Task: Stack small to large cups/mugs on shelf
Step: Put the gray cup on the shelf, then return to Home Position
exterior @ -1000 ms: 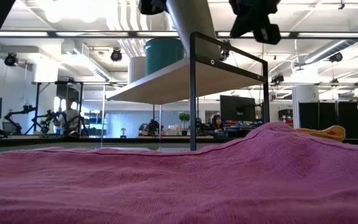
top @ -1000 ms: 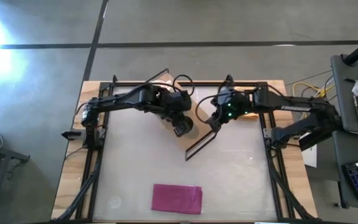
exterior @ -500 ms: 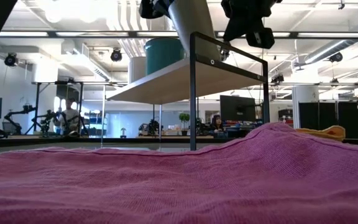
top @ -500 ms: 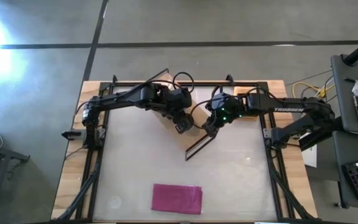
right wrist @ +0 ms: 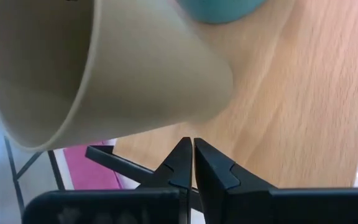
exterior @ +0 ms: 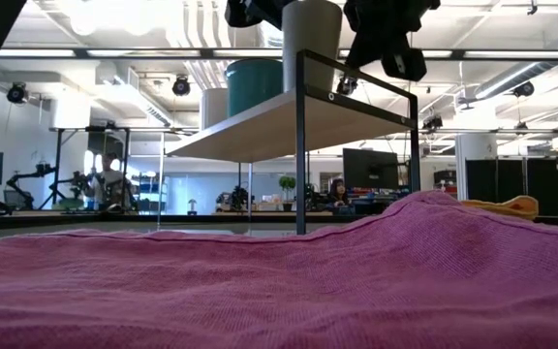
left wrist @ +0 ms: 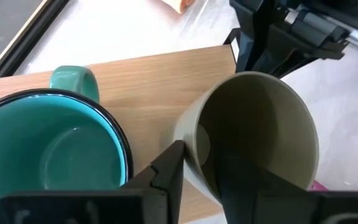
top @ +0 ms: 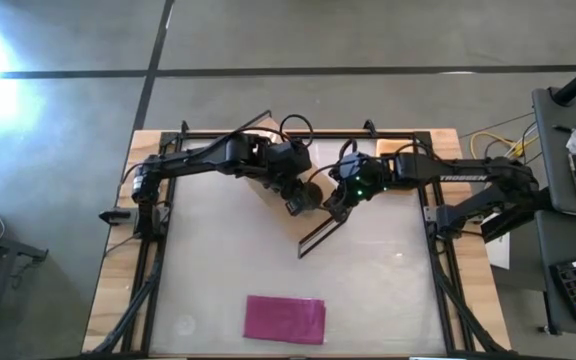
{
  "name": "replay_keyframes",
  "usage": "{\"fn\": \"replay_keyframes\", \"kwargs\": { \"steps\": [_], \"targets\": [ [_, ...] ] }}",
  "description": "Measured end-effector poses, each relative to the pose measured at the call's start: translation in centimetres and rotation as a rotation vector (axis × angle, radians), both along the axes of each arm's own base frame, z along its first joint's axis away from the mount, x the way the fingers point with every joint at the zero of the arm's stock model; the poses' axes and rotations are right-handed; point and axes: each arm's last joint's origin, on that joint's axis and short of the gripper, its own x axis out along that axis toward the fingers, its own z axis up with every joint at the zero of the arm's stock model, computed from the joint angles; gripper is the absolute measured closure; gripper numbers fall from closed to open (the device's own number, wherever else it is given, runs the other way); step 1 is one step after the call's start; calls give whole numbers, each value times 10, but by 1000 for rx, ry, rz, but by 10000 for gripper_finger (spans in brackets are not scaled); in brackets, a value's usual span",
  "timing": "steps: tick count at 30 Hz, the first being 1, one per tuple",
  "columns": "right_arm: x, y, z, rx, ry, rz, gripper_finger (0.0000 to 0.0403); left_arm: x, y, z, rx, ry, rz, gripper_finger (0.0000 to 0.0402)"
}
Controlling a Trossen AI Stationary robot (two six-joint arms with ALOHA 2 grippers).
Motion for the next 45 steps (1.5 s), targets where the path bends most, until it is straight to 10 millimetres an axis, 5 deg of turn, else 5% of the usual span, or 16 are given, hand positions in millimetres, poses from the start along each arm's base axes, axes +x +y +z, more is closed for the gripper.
{"fn": "replay_keyframes", "kwargs": {
  "steps": [17,30,35,40,45],
  "targets": [
    [4,0,-2,6,-57,-12,394,0,0,-5,8,25,6,329],
    [-3,-3,0,-79,-34,-55,394,-13,1,18,70,-52,-13,329],
    [-27,-12,41,-165,-146,-67,394,-45,-4,62,146,-210,-87,329],
    [-79,-5,95,-60,-230,-77,394,-88,-13,100,73,-398,-42,329],
    [-119,6,149,-182,-609,-42,394,-121,-36,123,161,-514,-246,329]
  ]
}}
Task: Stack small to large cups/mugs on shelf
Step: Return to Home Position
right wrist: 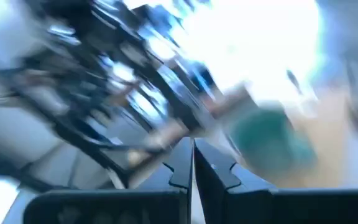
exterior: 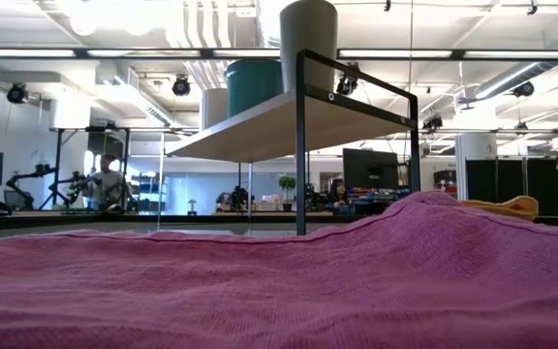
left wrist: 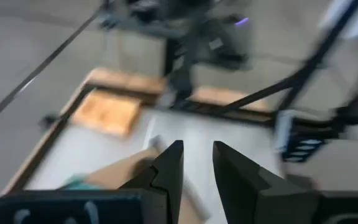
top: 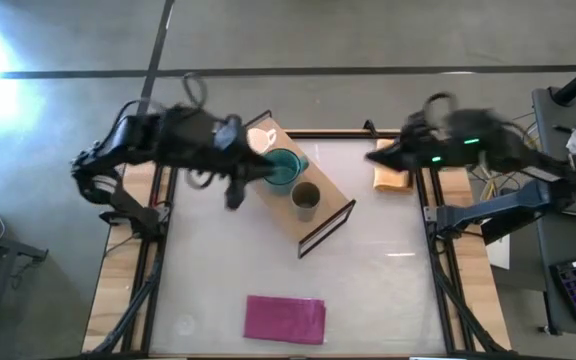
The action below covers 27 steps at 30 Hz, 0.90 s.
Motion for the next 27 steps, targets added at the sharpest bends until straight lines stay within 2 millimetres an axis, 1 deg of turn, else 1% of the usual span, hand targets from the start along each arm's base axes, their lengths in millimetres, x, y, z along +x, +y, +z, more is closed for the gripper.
{"fn": "replay_keyframes", "kwargs": {
  "steps": [2,4,5,7,9,10,11,12,13,14,16,18,19,21,23,25,27],
  "targets": [
    [-12,10,12,-133,-131,114,394,-7,-8,0,-6,-41,-41,329],
    [-19,22,14,-204,-206,252,394,-8,-16,-11,-3,-45,-68,329],
    [-20,29,9,-214,-207,321,394,-8,-19,-17,-6,-74,-78,329],
    [-14,44,-8,-230,-174,420,394,-5,-24,-35,-21,-144,-111,329],
    [-7,54,-29,-202,-133,391,394,-8,-27,-52,-55,-248,-167,329],
    [-3,55,-40,-202,-108,349,394,-13,-26,-61,-65,-298,-189,329],
    [-5,53,-48,-207,-94,324,394,-20,-24,-69,-66,-337,-199,329],
    [-10,50,-55,-209,-85,314,394,-30,-20,-74,-58,-373,-190,329],
    [-19,45,-57,-210,-97,296,394,-43,-14,-78,-46,-401,-172,329],
    [-33,39,-55,-215,-135,269,394,-57,-8,-81,-35,-414,-142,329],
    [-66,27,-51,-252,-224,208,394,-86,4,-86,-18,-454,-85,329],
    [-95,19,-55,-289,-294,162,394,-112,12,-93,16,-494,-38,329],
    [-105,18,-61,-305,-319,149,394,-122,15,-100,32,-499,-22,329],
    [-116,16,-81,-325,-309,145,394,-137,18,-116,53,-502,-2,329],
    [-125,15,-99,-341,-324,140,394,-144,19,-136,60,-485,14,329],
    [-131,14,-114,-372,-373,130,394,-152,19,-153,43,-513,40,330],
    [-135,14,-127,-406,-438,118,394,-160,19,-177,21,-492,42,330]
  ]
}}
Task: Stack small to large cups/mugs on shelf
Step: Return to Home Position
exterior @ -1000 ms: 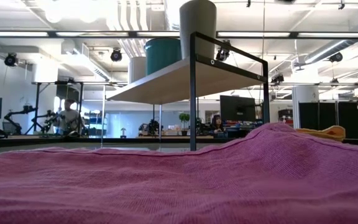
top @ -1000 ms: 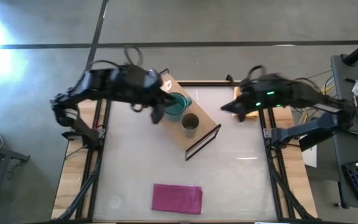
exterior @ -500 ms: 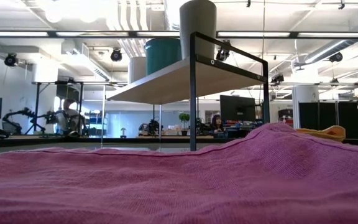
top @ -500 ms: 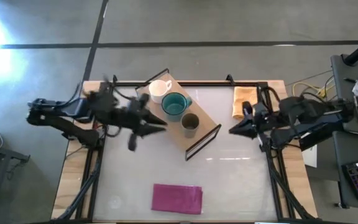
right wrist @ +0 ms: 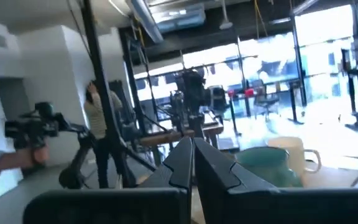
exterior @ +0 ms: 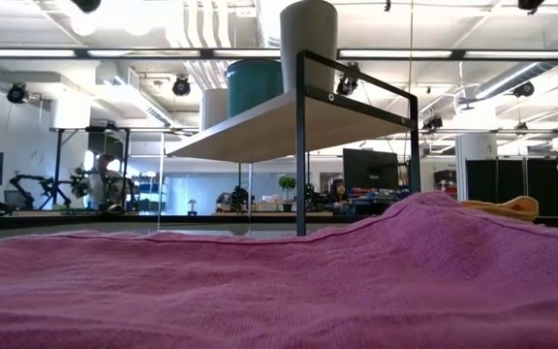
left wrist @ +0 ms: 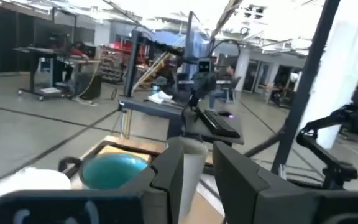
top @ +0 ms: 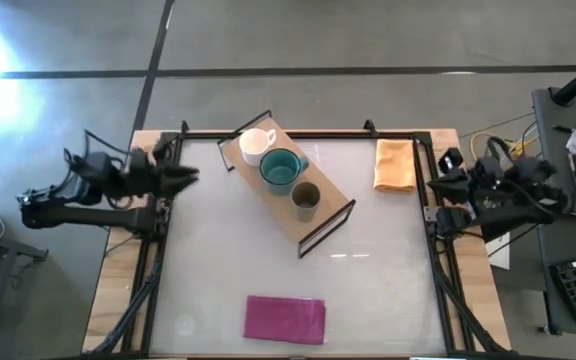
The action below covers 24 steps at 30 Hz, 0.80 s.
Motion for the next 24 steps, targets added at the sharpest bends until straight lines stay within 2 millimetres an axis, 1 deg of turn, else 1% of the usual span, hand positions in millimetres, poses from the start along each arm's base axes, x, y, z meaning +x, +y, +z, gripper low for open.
{"fn": "replay_keyframes", "kwargs": {
  "steps": [2,4,5,7,10,12,14,16,18,20,24],
  "targets": [
    [0,0,-17,-39,-14,-9,394,-7,0,-18,-13,-13,-3,329],
    [-1,0,-31,-63,-42,-18,394,-13,0,-42,-54,-4,27,330],
    [2,0,-33,-75,-56,-24,394,-16,1,-52,-82,-18,59,330],
    [9,1,-41,-111,-5,-9,394,-21,2,-67,-117,-80,103,330],
    [18,3,-44,-122,-20,-5,394,-24,3,-93,-125,-135,106,330],
    [21,4,-51,-137,-8,21,394,-22,3,-103,-133,-184,107,330],
    [22,4,-54,-142,-64,26,394,-16,3,-116,-153,-150,122,330],
    [27,5,-62,-150,-99,40,394,-11,4,-124,-192,-122,138,330],
    [34,6,-75,-166,-84,46,394,-4,6,-137,-251,-80,175,330],
    [41,7,-85,-155,-119,38,394,-2,6,-150,-303,-50,191,330],
    [52,8,-112,-137,-142,35,394,-1,7,-164,-358,-48,211,330]
  ]
}}
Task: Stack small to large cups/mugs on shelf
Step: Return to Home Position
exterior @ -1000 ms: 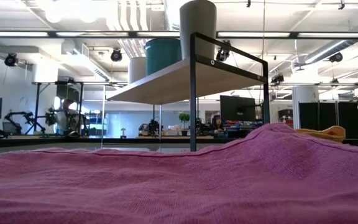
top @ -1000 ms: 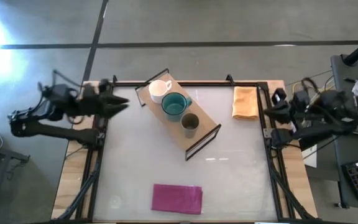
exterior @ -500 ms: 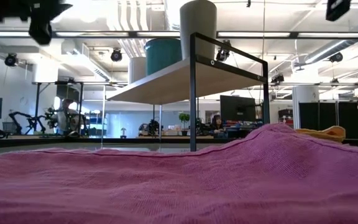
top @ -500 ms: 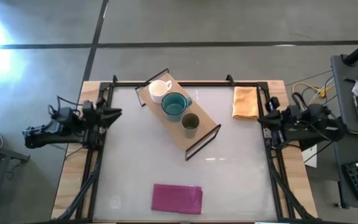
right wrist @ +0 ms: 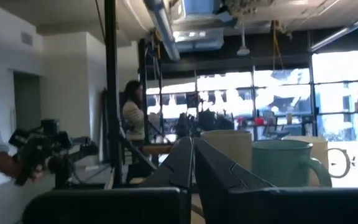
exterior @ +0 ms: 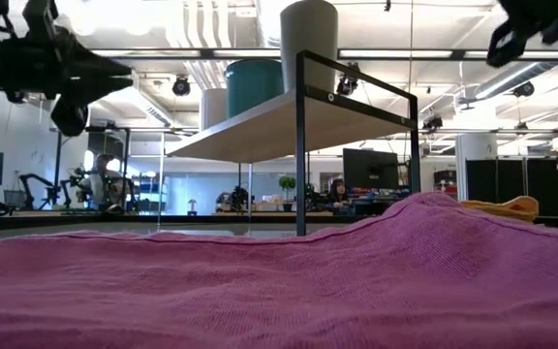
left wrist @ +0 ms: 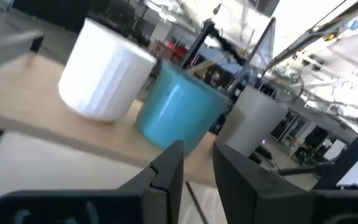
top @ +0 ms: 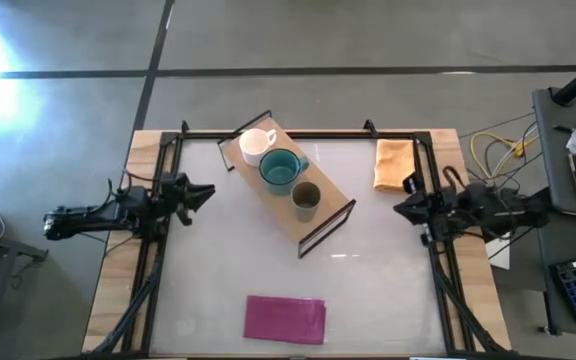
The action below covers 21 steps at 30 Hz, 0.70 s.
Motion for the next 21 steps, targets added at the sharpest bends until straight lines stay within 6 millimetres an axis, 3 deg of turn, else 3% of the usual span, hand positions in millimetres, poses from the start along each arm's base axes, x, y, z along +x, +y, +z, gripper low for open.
{"fn": "replay_keyframes", "kwargs": {
  "steps": [4,11,19,21],
  "targets": [
    [7,0,-23,35,-18,-24,394,1,1,-10,-3,19,15,330],
    [9,-2,-28,88,37,-77,394,5,1,-22,2,71,38,330],
    [15,-1,-58,77,360,-84,394,11,2,-29,-6,157,37,330],
    [16,-1,-59,95,373,-74,394,12,2,-31,-6,171,37,330]
  ]
}}
